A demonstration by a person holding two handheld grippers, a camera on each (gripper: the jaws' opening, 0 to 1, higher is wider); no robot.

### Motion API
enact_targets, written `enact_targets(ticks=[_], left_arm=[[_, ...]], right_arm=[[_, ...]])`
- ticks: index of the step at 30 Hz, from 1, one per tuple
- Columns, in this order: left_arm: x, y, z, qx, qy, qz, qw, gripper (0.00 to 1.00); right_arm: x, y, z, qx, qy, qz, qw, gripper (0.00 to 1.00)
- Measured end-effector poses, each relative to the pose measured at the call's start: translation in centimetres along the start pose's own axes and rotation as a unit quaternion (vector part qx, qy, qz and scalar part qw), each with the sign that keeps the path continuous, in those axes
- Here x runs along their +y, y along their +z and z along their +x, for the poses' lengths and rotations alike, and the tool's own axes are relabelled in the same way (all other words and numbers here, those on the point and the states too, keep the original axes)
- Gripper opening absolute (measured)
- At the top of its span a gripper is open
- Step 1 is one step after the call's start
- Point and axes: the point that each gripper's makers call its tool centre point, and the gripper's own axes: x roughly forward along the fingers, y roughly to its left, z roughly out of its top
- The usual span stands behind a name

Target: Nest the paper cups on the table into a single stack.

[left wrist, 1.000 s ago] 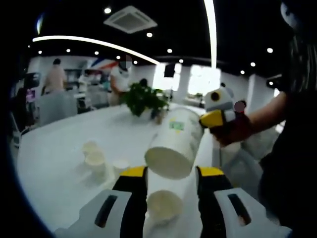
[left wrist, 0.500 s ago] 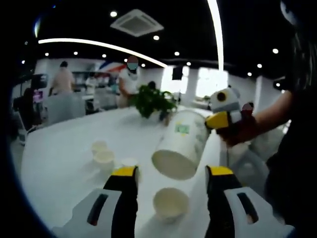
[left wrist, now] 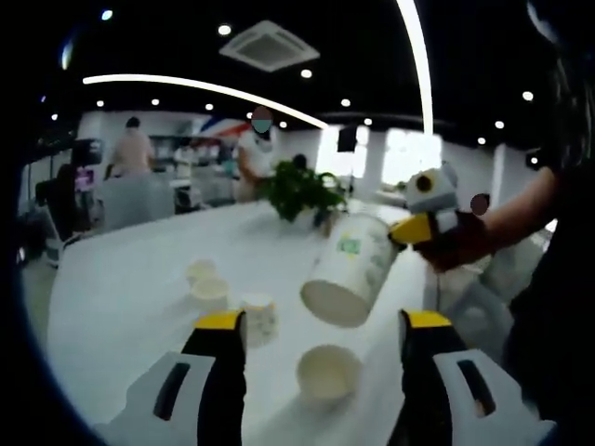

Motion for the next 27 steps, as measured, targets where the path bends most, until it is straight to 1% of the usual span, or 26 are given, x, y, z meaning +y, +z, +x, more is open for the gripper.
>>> enact_targets(ticks=[4,9,11,12,15,17,18,19,22,25,26,27], left_arm=[[0.2,0.1,-0.2,-0.004,0.010,-0.005,0.9999,0.70],[0.4,0.1,-0.5,-0.007,0.020,-0.005,0.9998,0.74],[0.4,0.1,-0.6,-0.007,0.024,-0.005,0.9997,0.77],[0.4,0.0,-0.6,-0.006,0.026,-0.005,0.9996,0.78],[0.7,0.0,-0.8,-0.005,0.033,-0.001,0.9994,0.82],[0.9,-0.1,-0.9,-0.004,0.040,-0.003,0.9992,0.85],[1.0,-0.1,-0.9,-0.004,0.043,-0.004,0.9991,0.86],[1.1,-0.1,-0.9,-0.004,0.044,-0.003,0.9990,0.87],[1.4,-0.2,-1.1,-0.003,0.054,0.004,0.9985,0.93],[1.6,-0.2,-1.2,-0.006,0.056,0.001,0.9984,0.96],[1.7,-0.3,-1.2,-0.004,0.059,0.001,0.9983,0.97],[1.9,-0.3,-1.2,-0.005,0.064,0.001,0.9979,0.98]], right_arm=[[0.2,0.1,0.1,0.000,0.002,0.000,1.0000,0.00],[0.0,-0.5,0.2,0.018,0.003,-0.012,0.9998,0.00],[-0.4,-0.7,0.2,0.030,-0.008,-0.031,0.9990,0.00],[-0.5,-0.6,0.2,0.031,-0.012,-0.040,0.9987,0.00],[-0.7,-0.5,0.2,0.036,-0.013,-0.040,0.9985,0.00],[-0.9,-0.6,0.3,0.044,-0.015,-0.045,0.9979,0.00],[-1.2,-0.8,0.4,0.056,-0.022,-0.054,0.9967,0.00],[-1.3,-0.9,0.4,0.060,-0.024,-0.056,0.9963,0.00],[-2.1,-2.0,0.5,0.101,-0.041,-0.075,0.9913,0.00],[-2.0,-3.1,0.8,0.135,-0.036,-0.108,0.9842,0.00],[-2.1,-3.5,0.9,0.149,-0.037,-0.125,0.9803,0.00],[-2.0,-3.8,1.0,0.155,-0.035,-0.133,0.9783,0.00]])
